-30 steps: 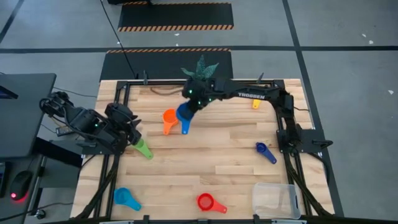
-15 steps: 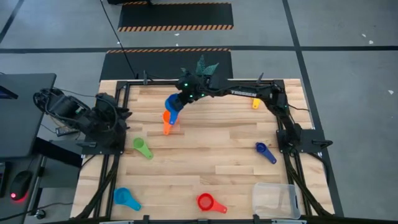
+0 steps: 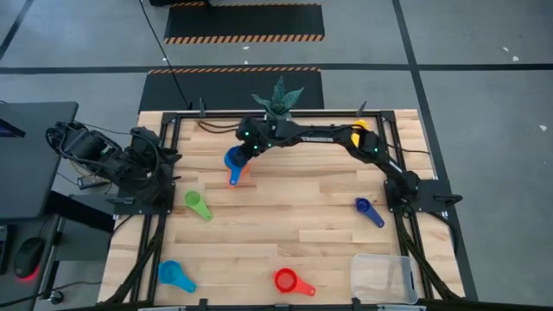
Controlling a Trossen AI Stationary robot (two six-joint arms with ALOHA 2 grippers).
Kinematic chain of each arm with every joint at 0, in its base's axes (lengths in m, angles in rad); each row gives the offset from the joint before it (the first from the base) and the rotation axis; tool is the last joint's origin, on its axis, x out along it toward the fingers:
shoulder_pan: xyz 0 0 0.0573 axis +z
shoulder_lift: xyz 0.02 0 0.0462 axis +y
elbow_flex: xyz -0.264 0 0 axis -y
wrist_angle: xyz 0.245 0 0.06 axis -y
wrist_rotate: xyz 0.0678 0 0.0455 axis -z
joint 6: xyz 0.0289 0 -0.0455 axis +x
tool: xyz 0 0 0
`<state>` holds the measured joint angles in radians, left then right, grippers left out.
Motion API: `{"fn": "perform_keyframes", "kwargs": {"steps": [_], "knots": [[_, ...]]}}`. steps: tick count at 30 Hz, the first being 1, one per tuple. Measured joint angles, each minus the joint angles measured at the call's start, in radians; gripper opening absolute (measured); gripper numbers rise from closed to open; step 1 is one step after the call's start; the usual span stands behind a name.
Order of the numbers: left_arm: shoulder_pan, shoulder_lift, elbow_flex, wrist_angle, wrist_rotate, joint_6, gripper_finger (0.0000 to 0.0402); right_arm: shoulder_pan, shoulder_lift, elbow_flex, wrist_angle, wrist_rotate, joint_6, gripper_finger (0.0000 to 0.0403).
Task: Nest measuring cups in basket
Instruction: Stack the top light blue measuring cup on top of the orange measuring cup
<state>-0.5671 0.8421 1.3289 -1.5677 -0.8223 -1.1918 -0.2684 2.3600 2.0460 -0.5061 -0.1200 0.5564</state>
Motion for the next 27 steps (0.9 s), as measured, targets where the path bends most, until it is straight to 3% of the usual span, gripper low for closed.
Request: {"fn": "perform_keyframes", "kwargs": {"steps": [20,27], "knots": [[0.000,0.000,0.000,-0.001,0.000,0.036,0.0102,-0.009,0.019,0.001,-0.189,-0.002,-0.042,0.0008],[0.000,0.000,0.000,0.000,0.000,0.036,0.0102,-0.018,0.019,0.002,-0.206,-0.017,-0.117,0.0060]]}}
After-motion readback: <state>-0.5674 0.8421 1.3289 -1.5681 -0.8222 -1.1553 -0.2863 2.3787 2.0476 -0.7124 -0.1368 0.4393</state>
